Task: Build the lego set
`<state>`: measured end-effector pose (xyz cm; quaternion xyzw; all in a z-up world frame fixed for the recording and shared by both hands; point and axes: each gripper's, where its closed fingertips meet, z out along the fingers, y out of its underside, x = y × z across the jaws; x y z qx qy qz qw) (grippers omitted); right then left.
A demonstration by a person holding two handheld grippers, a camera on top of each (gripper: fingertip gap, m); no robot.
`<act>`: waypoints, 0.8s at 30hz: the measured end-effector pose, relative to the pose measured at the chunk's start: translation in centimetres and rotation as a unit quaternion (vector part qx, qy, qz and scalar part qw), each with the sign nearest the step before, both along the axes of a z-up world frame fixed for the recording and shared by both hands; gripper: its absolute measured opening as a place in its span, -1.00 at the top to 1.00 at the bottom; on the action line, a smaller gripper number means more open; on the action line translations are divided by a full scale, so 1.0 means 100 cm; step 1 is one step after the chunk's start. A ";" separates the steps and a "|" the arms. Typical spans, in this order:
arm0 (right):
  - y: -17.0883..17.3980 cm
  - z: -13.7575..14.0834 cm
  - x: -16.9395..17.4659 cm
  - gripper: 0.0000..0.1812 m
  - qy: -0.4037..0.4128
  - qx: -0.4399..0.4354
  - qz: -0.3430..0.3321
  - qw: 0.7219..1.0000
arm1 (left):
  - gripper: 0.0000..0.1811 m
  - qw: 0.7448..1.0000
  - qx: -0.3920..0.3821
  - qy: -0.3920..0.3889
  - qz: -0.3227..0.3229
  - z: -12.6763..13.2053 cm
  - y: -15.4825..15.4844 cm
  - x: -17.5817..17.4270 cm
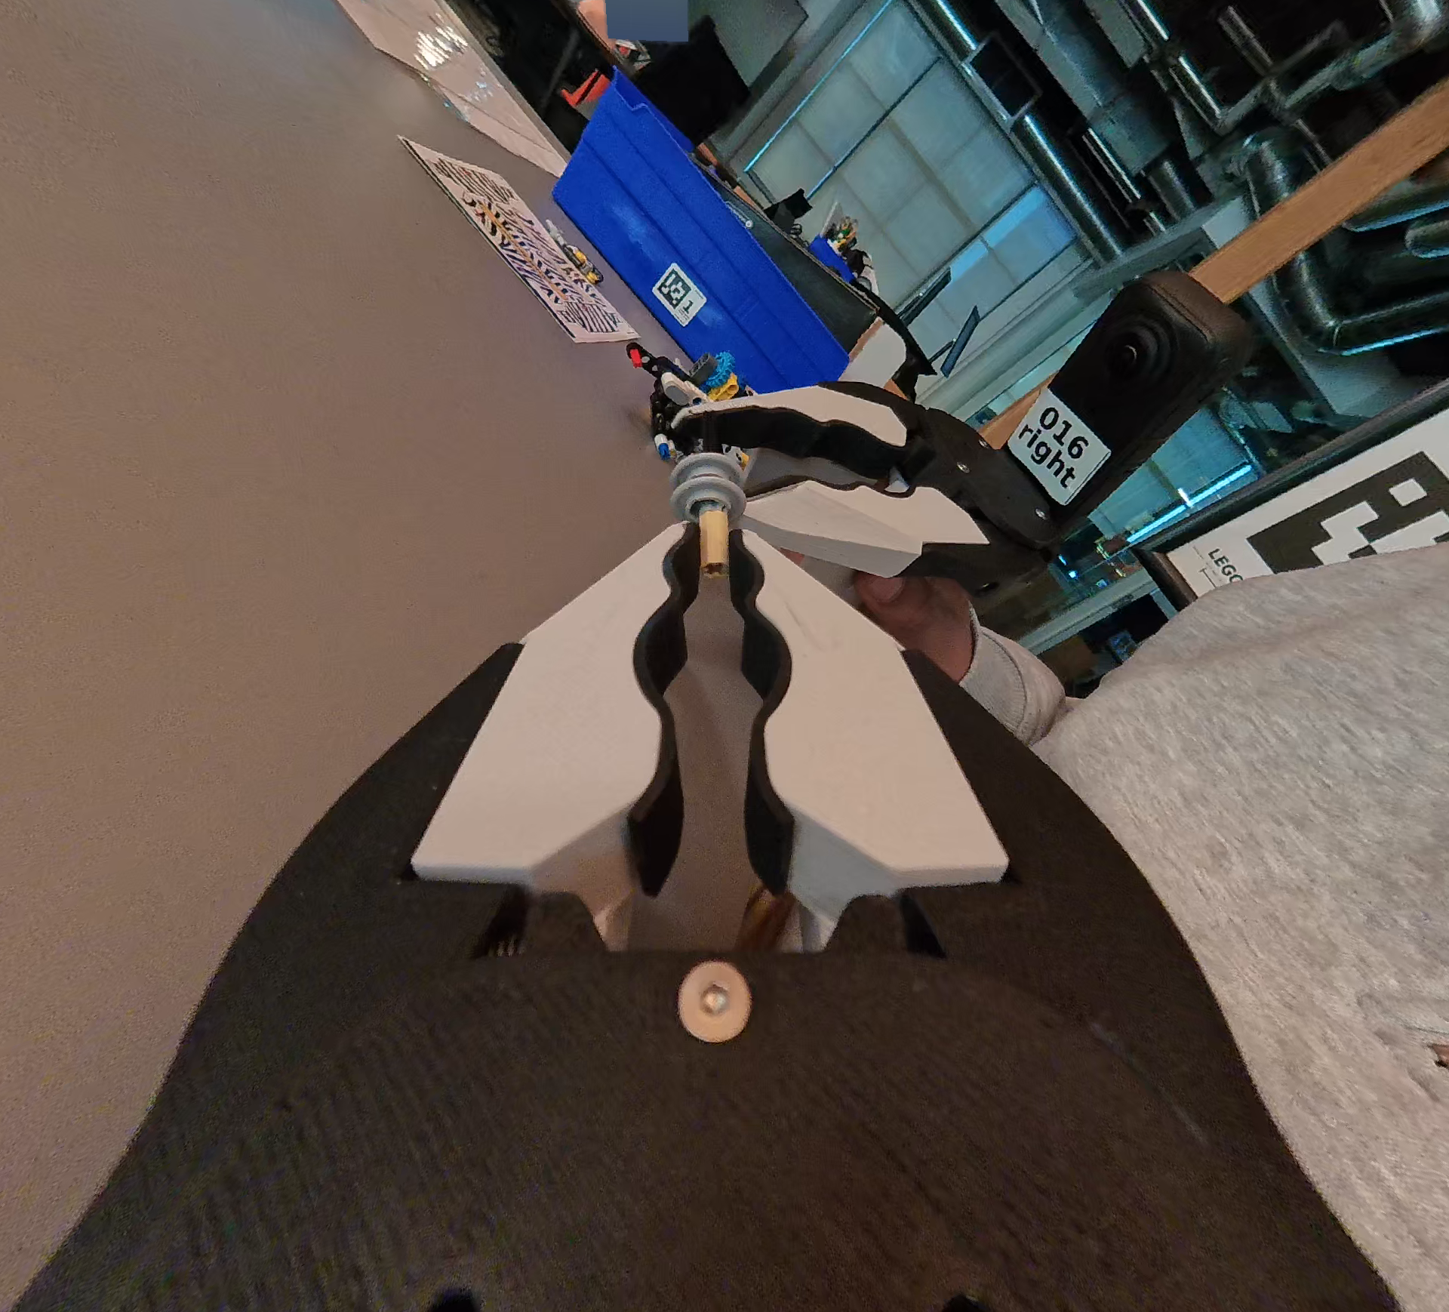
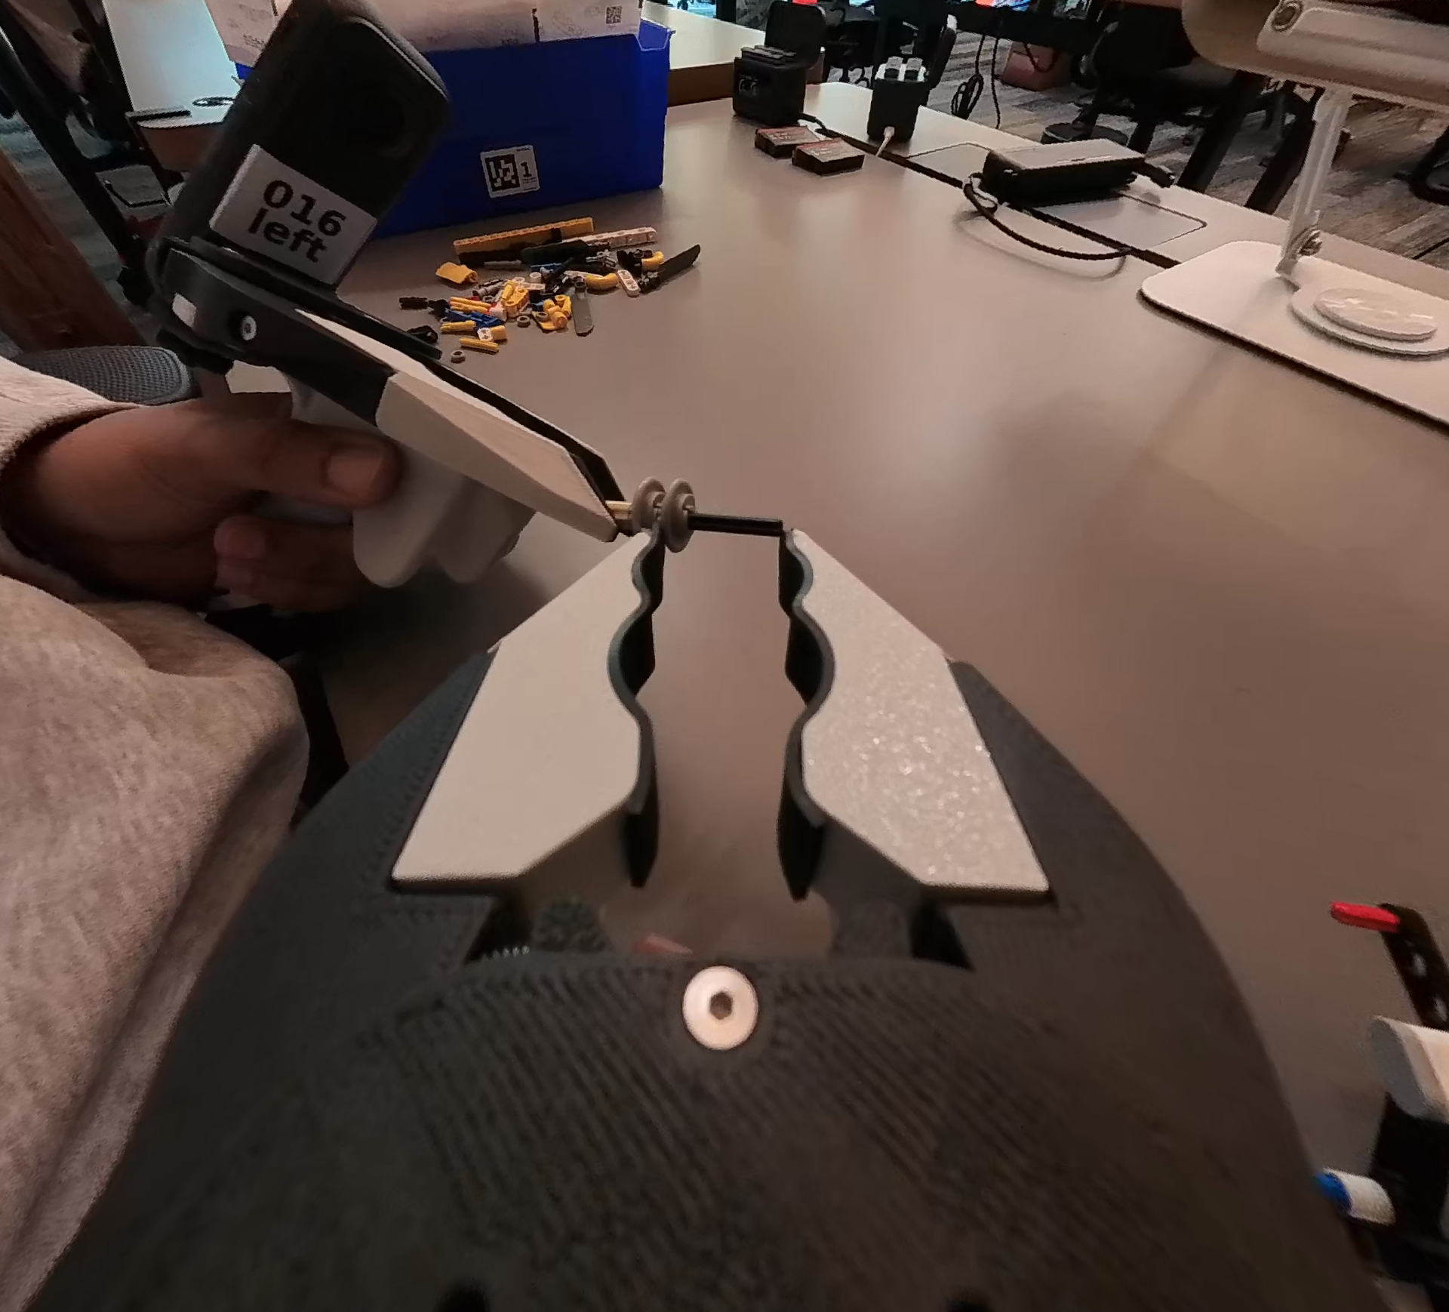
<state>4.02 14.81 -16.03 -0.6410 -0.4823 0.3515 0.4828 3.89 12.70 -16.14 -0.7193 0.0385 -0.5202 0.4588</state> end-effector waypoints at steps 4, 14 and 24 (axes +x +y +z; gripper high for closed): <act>0.000 0.000 0.000 0.69 0.001 -0.001 0.003 1.000 | 0.96 1.000 -0.003 -0.004 -0.003 0.000 0.000 0.000; -0.001 -0.001 0.000 0.69 0.003 -0.007 0.007 1.000 | 0.97 1.000 -0.007 -0.006 -0.007 -0.001 0.000 0.001; -0.001 0.000 0.001 0.69 0.005 -0.009 0.011 1.000 | 0.97 1.000 -0.007 -0.007 -0.010 0.000 -0.001 0.001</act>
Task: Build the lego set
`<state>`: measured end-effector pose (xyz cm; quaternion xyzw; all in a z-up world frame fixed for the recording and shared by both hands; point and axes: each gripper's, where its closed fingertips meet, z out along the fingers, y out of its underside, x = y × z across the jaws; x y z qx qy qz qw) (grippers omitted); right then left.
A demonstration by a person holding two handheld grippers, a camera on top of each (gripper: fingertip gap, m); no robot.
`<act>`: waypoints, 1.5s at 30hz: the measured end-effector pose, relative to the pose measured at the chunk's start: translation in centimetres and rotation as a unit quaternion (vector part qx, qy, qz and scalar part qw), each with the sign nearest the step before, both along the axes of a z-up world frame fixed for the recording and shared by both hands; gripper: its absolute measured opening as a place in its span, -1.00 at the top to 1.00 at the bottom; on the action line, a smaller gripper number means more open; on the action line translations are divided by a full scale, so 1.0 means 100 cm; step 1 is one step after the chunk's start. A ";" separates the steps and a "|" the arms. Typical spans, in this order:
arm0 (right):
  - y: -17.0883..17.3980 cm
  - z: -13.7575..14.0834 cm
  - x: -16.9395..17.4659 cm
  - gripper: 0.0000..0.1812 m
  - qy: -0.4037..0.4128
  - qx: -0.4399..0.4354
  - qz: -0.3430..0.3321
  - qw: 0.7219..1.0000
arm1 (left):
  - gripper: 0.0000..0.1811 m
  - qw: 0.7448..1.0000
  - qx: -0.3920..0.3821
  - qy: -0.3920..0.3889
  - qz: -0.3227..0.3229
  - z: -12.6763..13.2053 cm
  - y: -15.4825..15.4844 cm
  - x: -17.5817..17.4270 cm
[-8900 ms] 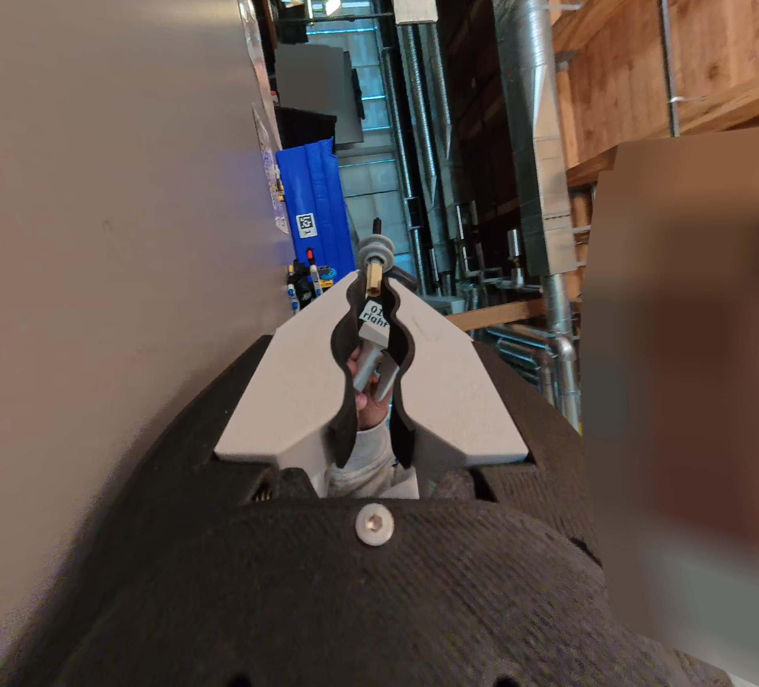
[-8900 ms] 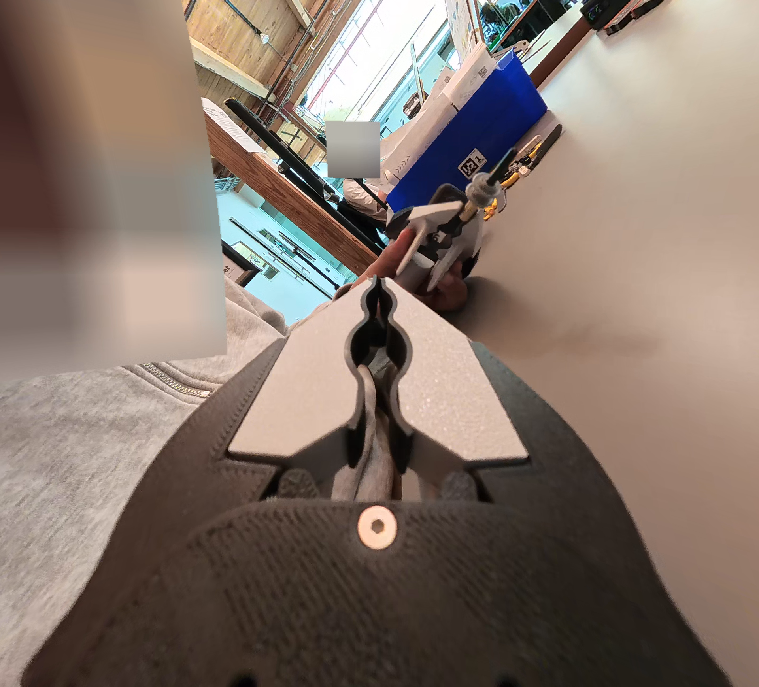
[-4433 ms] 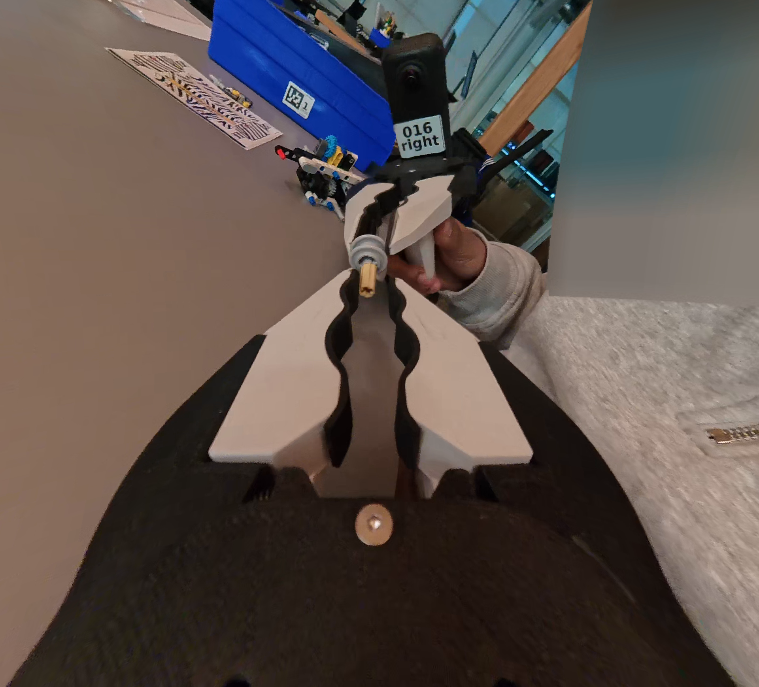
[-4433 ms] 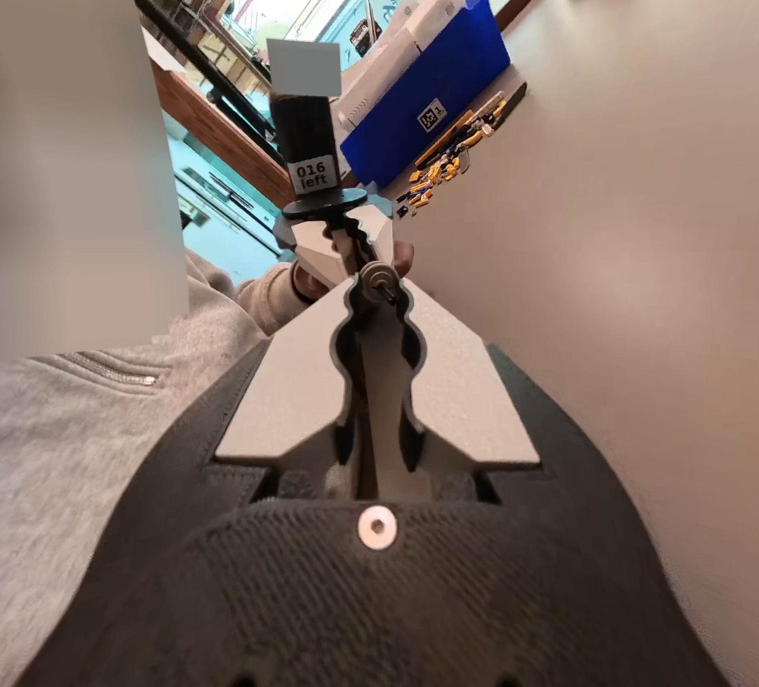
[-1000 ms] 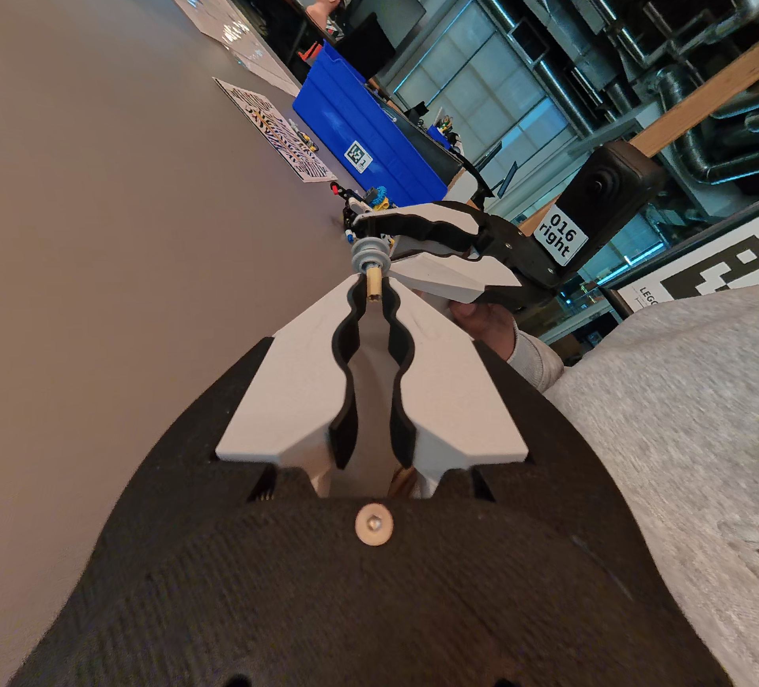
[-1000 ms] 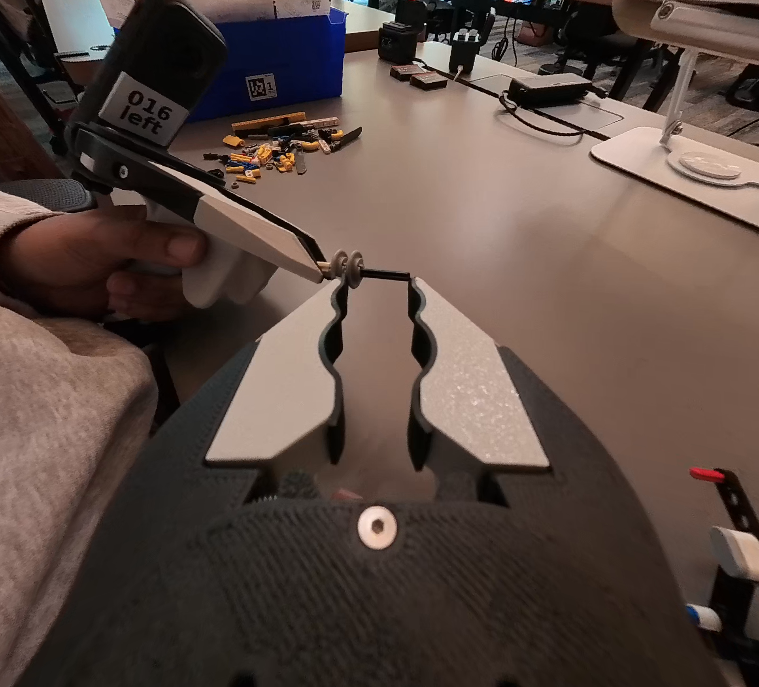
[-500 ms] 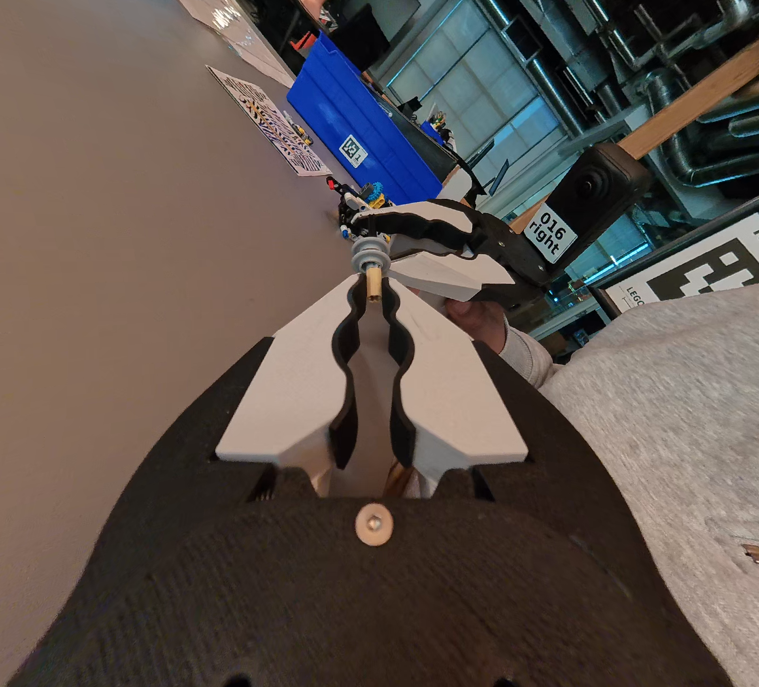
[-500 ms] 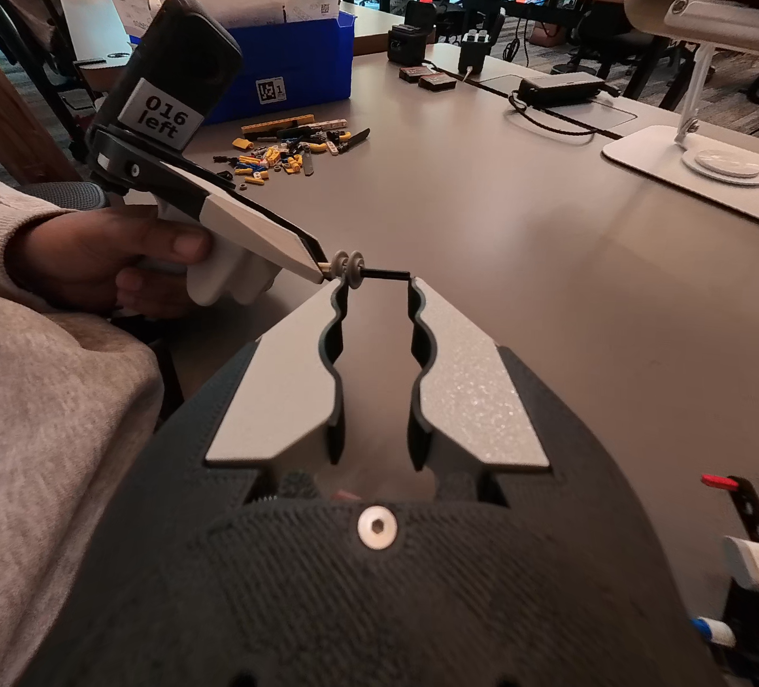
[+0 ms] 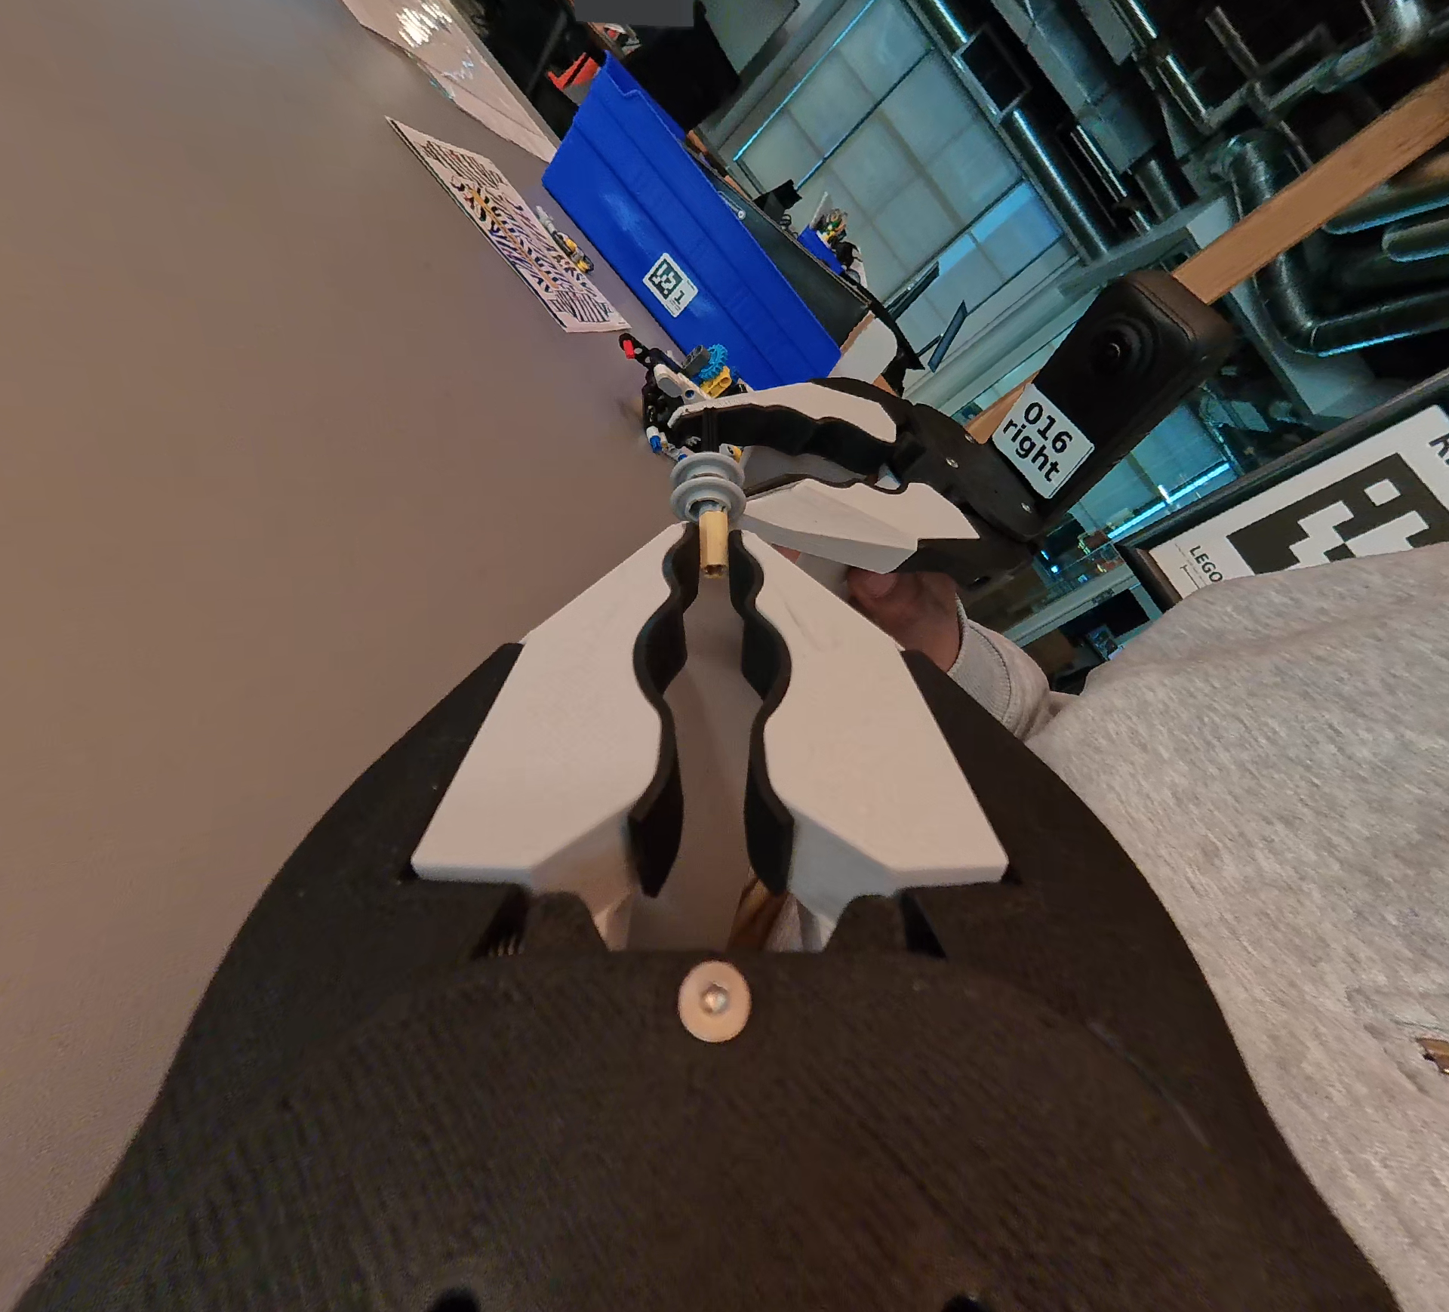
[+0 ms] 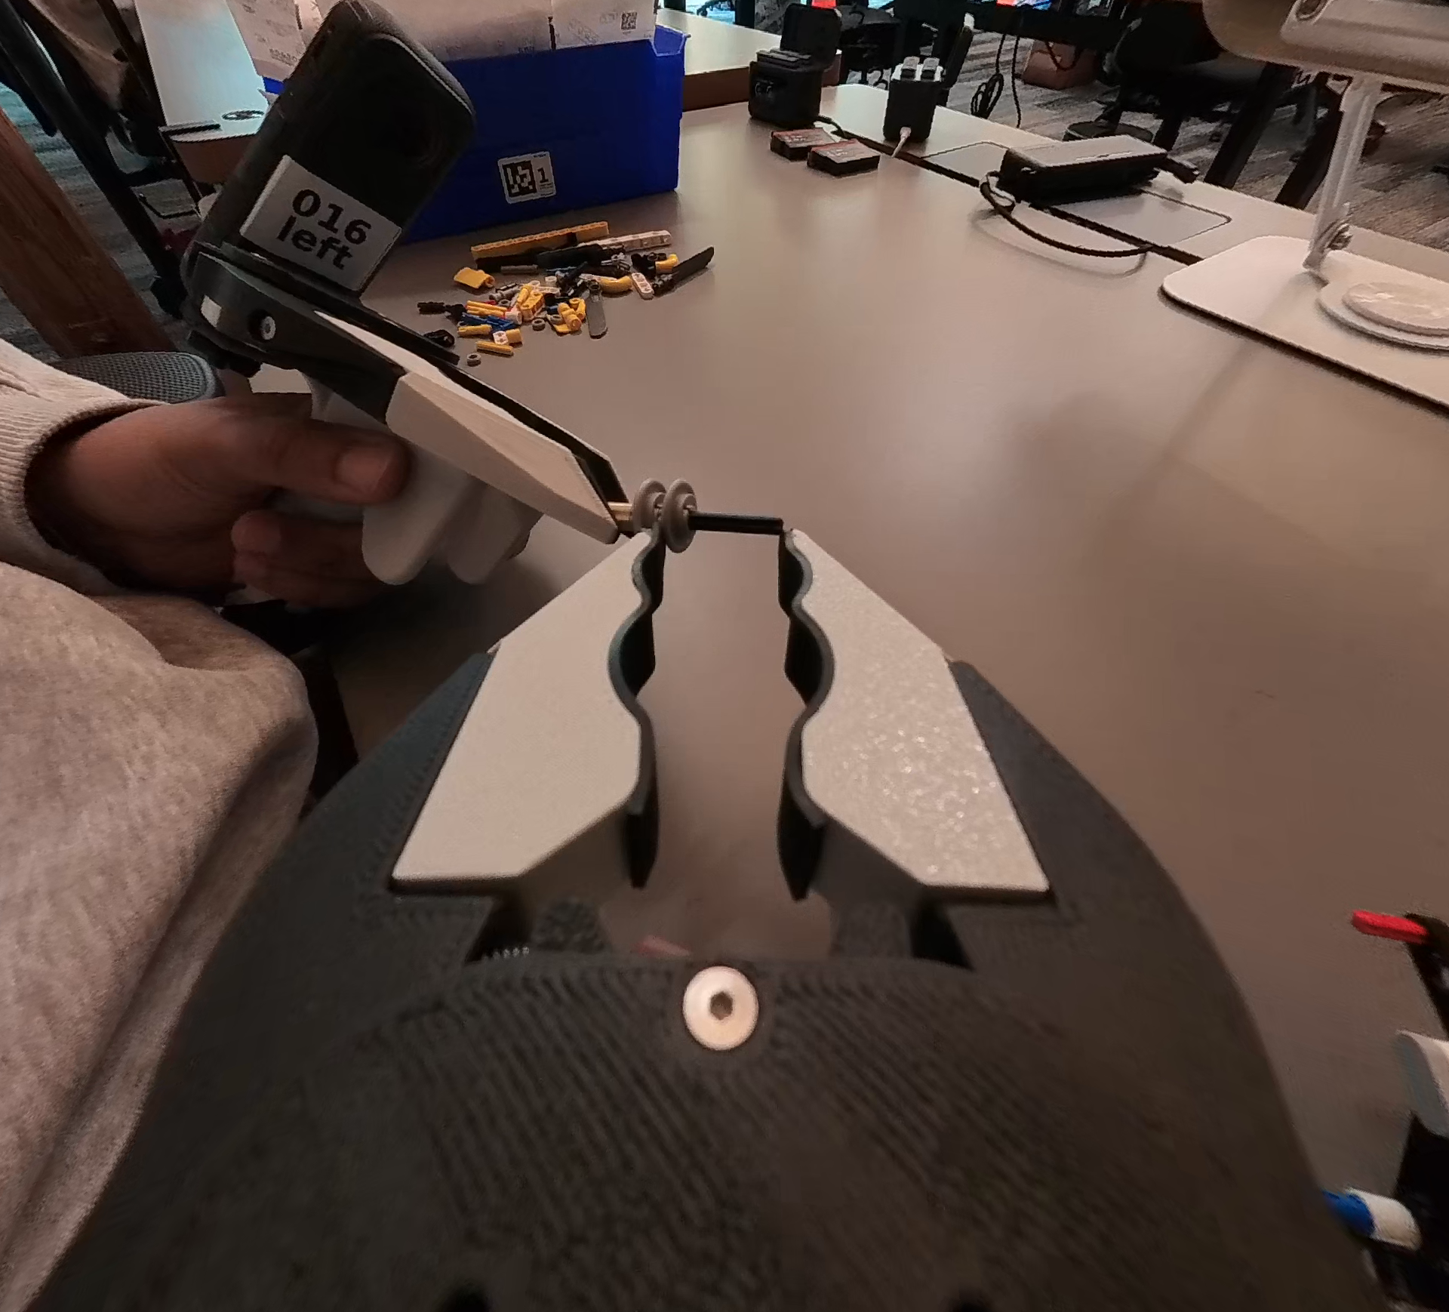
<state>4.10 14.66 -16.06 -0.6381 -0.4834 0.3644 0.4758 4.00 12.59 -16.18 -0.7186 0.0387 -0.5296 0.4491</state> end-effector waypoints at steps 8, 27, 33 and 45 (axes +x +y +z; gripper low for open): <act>0.000 0.000 0.000 0.69 0.002 -0.001 0.002 1.000 | 0.97 1.000 -0.002 -0.003 -0.003 0.000 0.000 0.000; -0.005 0.001 -0.002 0.81 0.000 0.006 0.012 1.000 | 0.97 1.000 -0.003 -0.003 -0.004 0.000 0.000 0.000; -0.005 0.001 -0.002 0.81 0.002 0.001 0.014 1.000 | 0.97 1.000 -0.003 -0.005 -0.004 0.000 0.000 0.000; -0.008 0.015 -0.001 0.77 0.033 0.025 0.016 0.999 | 0.97 0.999 0.027 -0.042 -0.018 0.014 -0.005 -0.001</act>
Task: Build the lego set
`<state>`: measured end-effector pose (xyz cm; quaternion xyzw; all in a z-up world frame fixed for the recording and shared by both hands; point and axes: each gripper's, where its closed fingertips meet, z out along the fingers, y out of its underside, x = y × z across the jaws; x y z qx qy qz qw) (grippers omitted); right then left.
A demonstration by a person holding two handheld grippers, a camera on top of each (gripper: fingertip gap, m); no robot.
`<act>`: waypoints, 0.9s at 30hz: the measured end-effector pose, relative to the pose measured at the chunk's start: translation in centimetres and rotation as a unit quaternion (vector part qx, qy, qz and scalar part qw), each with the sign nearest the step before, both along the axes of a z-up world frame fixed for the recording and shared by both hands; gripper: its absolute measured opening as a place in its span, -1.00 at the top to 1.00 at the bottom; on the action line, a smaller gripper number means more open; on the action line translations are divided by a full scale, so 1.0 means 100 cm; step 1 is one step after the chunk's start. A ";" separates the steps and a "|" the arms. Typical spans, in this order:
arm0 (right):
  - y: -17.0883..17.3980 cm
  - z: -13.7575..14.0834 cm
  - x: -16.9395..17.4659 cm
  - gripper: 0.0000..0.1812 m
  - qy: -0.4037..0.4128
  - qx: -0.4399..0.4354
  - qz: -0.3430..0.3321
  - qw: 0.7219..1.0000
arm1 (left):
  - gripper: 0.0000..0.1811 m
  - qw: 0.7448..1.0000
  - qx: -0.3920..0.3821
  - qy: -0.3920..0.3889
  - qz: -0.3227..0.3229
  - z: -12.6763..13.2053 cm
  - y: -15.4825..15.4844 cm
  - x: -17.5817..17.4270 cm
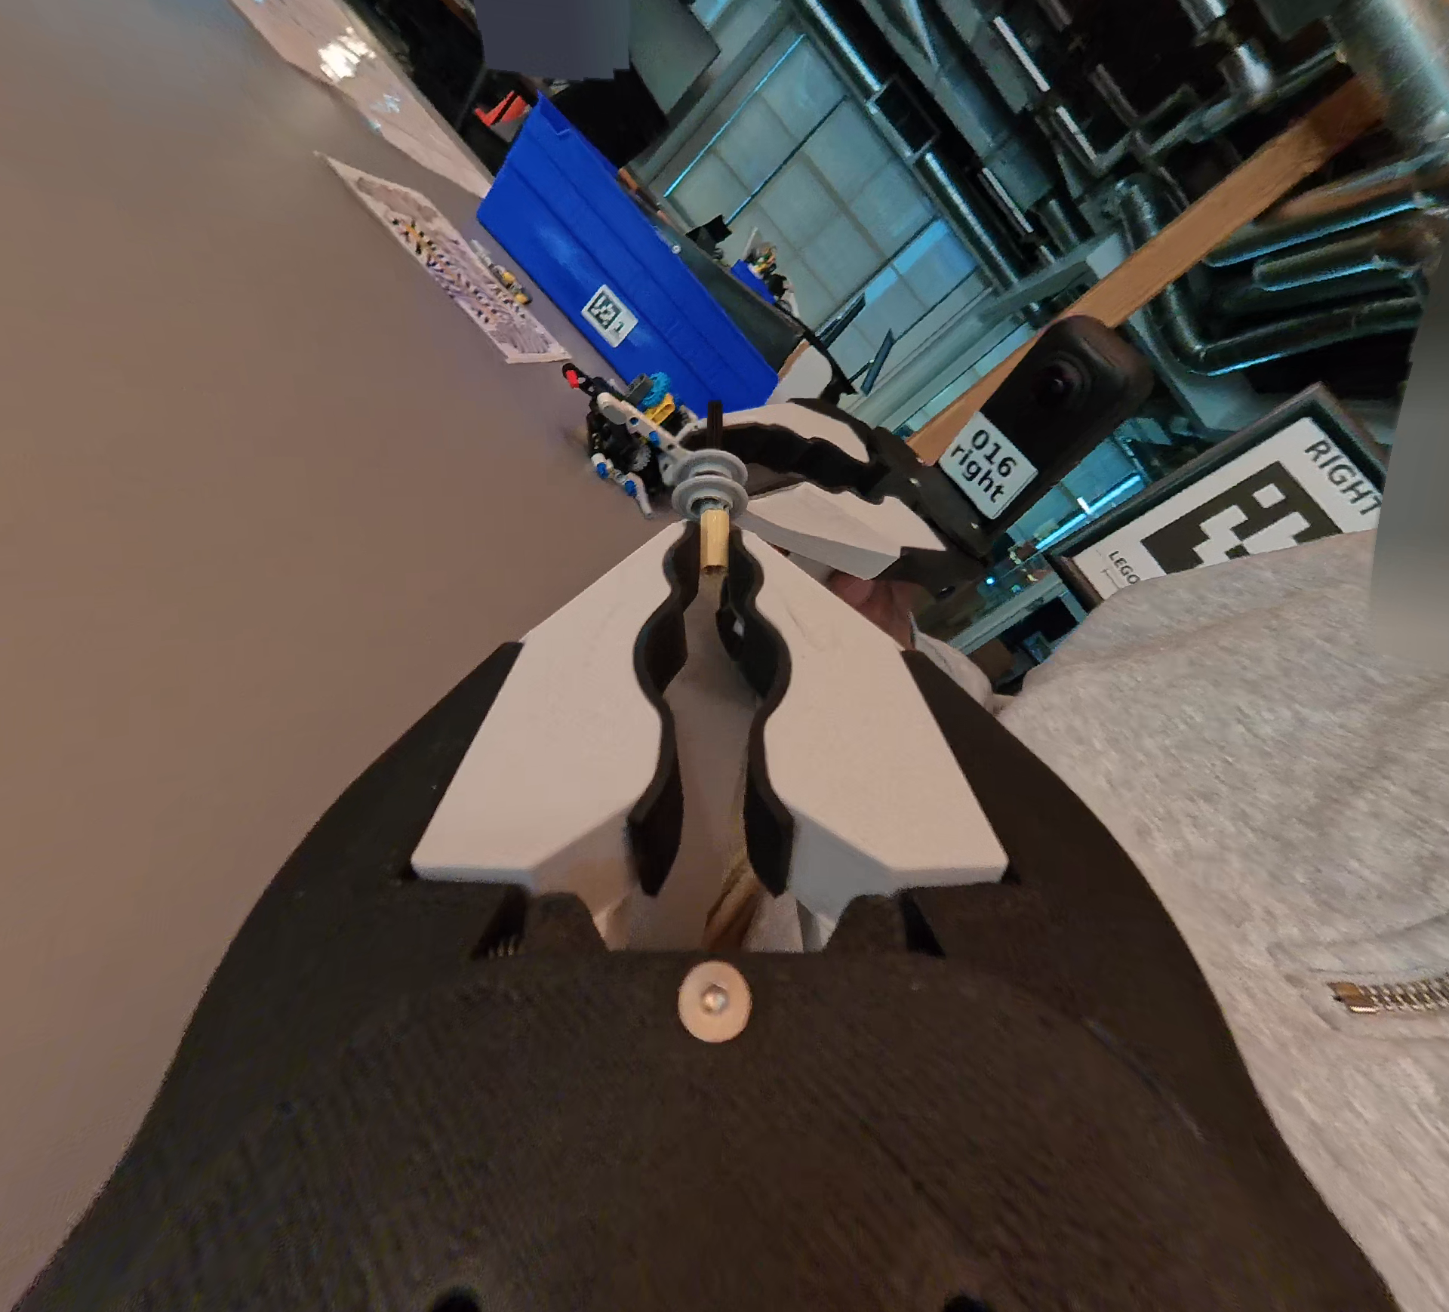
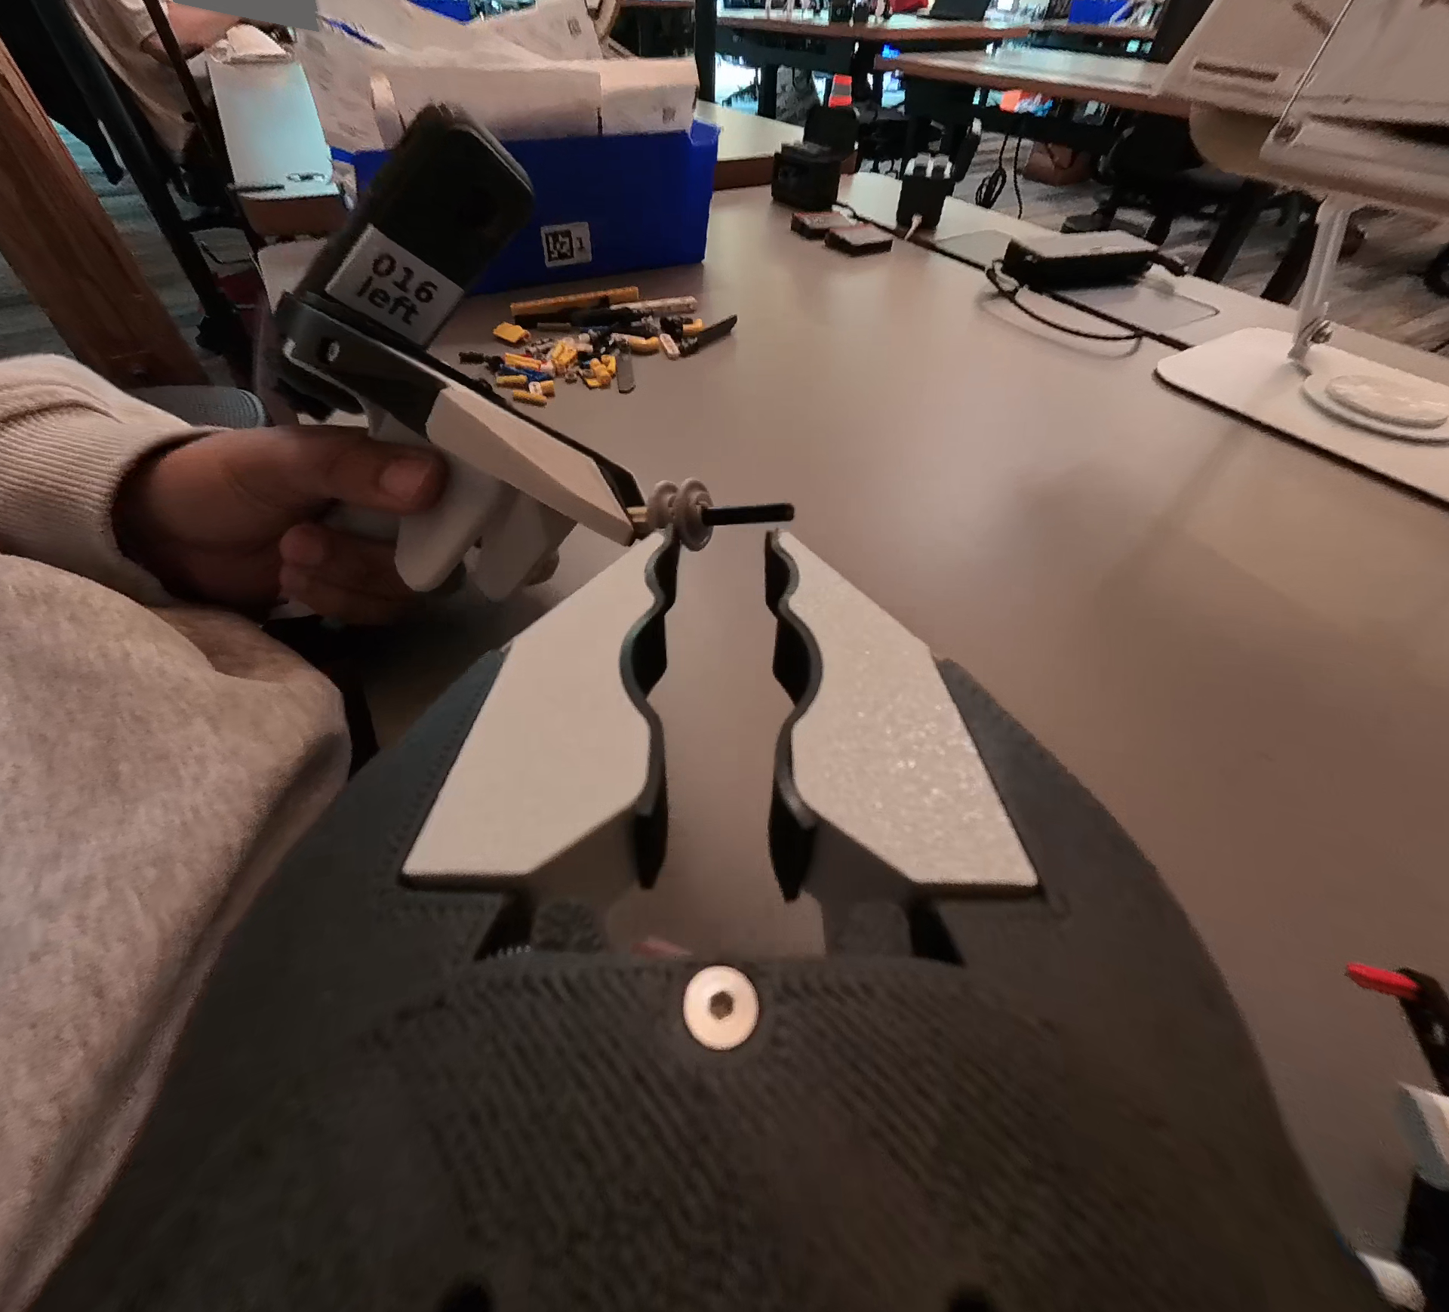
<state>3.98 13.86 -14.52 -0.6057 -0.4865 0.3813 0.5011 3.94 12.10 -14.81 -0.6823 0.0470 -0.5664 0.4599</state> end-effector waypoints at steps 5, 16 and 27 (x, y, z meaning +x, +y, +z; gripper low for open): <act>-0.003 0.017 0.003 0.68 0.042 0.020 0.004 0.999 | 0.97 0.998 0.037 -0.040 -0.019 0.016 -0.007 0.002; -0.008 0.034 0.007 0.58 0.072 0.073 -0.002 0.995 | 0.97 0.994 0.077 -0.063 -0.035 0.027 -0.014 0.005; -0.002 0.019 0.004 0.61 -0.030 0.215 -0.047 0.975 | 0.96 0.999 0.034 0.035 -0.018 0.002 -0.007 0.007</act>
